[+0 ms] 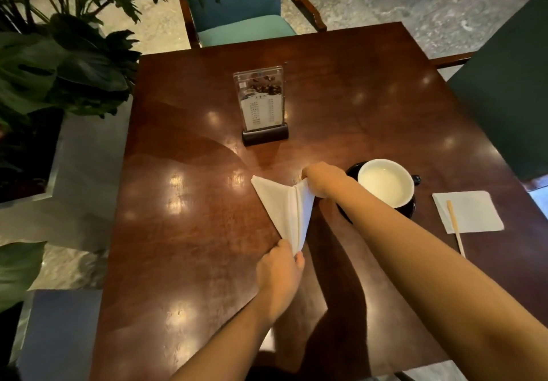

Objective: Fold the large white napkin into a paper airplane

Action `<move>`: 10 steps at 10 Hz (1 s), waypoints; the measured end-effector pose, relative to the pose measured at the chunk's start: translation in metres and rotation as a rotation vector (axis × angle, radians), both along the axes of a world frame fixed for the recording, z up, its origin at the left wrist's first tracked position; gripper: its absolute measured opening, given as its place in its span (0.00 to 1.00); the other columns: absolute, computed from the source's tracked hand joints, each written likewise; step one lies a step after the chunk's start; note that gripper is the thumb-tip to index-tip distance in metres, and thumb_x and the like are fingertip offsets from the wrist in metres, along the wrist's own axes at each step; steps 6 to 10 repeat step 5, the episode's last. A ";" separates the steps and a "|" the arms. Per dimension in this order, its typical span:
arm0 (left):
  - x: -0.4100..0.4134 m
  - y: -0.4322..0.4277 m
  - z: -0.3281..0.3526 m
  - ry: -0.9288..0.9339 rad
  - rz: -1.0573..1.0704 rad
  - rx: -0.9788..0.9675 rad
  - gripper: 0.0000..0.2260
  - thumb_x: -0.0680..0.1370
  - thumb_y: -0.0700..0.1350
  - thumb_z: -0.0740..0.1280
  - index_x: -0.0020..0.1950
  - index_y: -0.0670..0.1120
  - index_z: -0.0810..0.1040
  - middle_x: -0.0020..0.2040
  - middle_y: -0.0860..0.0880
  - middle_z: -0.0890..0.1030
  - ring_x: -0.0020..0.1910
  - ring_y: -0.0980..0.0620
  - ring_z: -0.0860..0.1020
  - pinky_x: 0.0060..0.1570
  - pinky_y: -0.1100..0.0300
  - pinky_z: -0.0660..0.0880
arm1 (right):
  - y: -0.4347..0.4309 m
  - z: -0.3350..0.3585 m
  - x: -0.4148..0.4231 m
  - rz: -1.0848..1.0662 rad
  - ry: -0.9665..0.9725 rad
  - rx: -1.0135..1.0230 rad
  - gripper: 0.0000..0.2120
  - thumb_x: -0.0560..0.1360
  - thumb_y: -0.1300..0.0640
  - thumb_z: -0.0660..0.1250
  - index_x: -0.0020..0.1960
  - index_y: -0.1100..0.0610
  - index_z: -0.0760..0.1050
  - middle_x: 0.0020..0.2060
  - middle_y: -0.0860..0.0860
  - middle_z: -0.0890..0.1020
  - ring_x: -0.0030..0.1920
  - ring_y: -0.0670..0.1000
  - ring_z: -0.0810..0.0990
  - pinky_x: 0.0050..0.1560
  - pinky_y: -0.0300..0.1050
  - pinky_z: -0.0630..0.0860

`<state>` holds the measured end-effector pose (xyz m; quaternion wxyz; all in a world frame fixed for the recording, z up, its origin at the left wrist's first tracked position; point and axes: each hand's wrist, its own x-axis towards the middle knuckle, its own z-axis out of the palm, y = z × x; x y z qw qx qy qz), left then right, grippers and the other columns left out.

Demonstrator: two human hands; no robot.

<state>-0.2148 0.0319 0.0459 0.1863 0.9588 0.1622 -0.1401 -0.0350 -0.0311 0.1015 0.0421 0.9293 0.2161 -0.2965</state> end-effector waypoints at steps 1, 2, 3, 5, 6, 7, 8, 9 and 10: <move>-0.001 0.000 0.004 0.013 -0.010 0.001 0.15 0.79 0.53 0.57 0.55 0.43 0.74 0.51 0.45 0.82 0.50 0.46 0.80 0.45 0.56 0.75 | 0.001 -0.011 -0.002 -0.045 -0.025 0.098 0.16 0.75 0.67 0.60 0.62 0.62 0.72 0.58 0.60 0.77 0.56 0.59 0.76 0.47 0.46 0.71; 0.000 0.000 0.007 0.036 0.009 -0.022 0.15 0.79 0.53 0.56 0.55 0.42 0.73 0.52 0.44 0.81 0.51 0.45 0.80 0.46 0.55 0.74 | 0.000 -0.020 -0.005 -0.099 -0.037 0.200 0.16 0.75 0.66 0.60 0.62 0.61 0.70 0.59 0.60 0.73 0.57 0.61 0.74 0.55 0.52 0.74; -0.001 -0.001 0.007 0.057 0.014 -0.051 0.15 0.79 0.52 0.56 0.55 0.42 0.73 0.51 0.45 0.81 0.50 0.45 0.80 0.46 0.54 0.74 | -0.001 -0.028 -0.008 -0.156 -0.040 0.276 0.16 0.75 0.66 0.60 0.62 0.61 0.69 0.60 0.61 0.70 0.57 0.62 0.73 0.56 0.53 0.73; -0.006 0.000 0.001 0.075 -0.018 -0.047 0.15 0.80 0.53 0.56 0.54 0.43 0.73 0.50 0.45 0.81 0.49 0.45 0.80 0.46 0.53 0.75 | -0.008 -0.032 -0.020 -0.285 -0.028 0.406 0.24 0.76 0.65 0.60 0.71 0.59 0.61 0.64 0.62 0.69 0.61 0.63 0.72 0.57 0.54 0.72; -0.006 0.000 0.001 0.075 -0.018 -0.047 0.15 0.80 0.53 0.56 0.54 0.43 0.73 0.50 0.45 0.81 0.49 0.45 0.80 0.46 0.53 0.75 | -0.008 -0.032 -0.020 -0.285 -0.028 0.406 0.24 0.76 0.65 0.60 0.71 0.59 0.61 0.64 0.62 0.69 0.61 0.63 0.72 0.57 0.54 0.72; -0.006 0.000 0.001 0.075 -0.018 -0.047 0.15 0.80 0.53 0.56 0.54 0.43 0.73 0.50 0.45 0.81 0.49 0.45 0.80 0.46 0.53 0.75 | -0.008 -0.032 -0.020 -0.285 -0.028 0.406 0.24 0.76 0.65 0.60 0.71 0.59 0.61 0.64 0.62 0.69 0.61 0.63 0.72 0.57 0.54 0.72; -0.006 0.000 0.001 0.075 -0.018 -0.047 0.15 0.80 0.53 0.56 0.54 0.43 0.73 0.50 0.45 0.81 0.49 0.45 0.80 0.46 0.53 0.75 | -0.008 -0.032 -0.020 -0.285 -0.028 0.406 0.24 0.76 0.65 0.60 0.71 0.59 0.61 0.64 0.62 0.69 0.61 0.63 0.72 0.57 0.54 0.72; -0.006 0.000 0.001 0.075 -0.018 -0.047 0.15 0.80 0.53 0.56 0.54 0.43 0.73 0.50 0.45 0.81 0.49 0.45 0.80 0.46 0.53 0.75 | -0.008 -0.032 -0.020 -0.285 -0.028 0.406 0.24 0.76 0.65 0.60 0.71 0.59 0.61 0.64 0.62 0.69 0.61 0.63 0.72 0.57 0.54 0.72; -0.006 0.000 0.001 0.075 -0.018 -0.047 0.15 0.80 0.53 0.56 0.54 0.43 0.73 0.50 0.45 0.81 0.49 0.45 0.80 0.46 0.53 0.75 | -0.008 -0.032 -0.020 -0.285 -0.028 0.406 0.24 0.76 0.65 0.60 0.71 0.59 0.61 0.64 0.62 0.69 0.61 0.63 0.72 0.57 0.54 0.72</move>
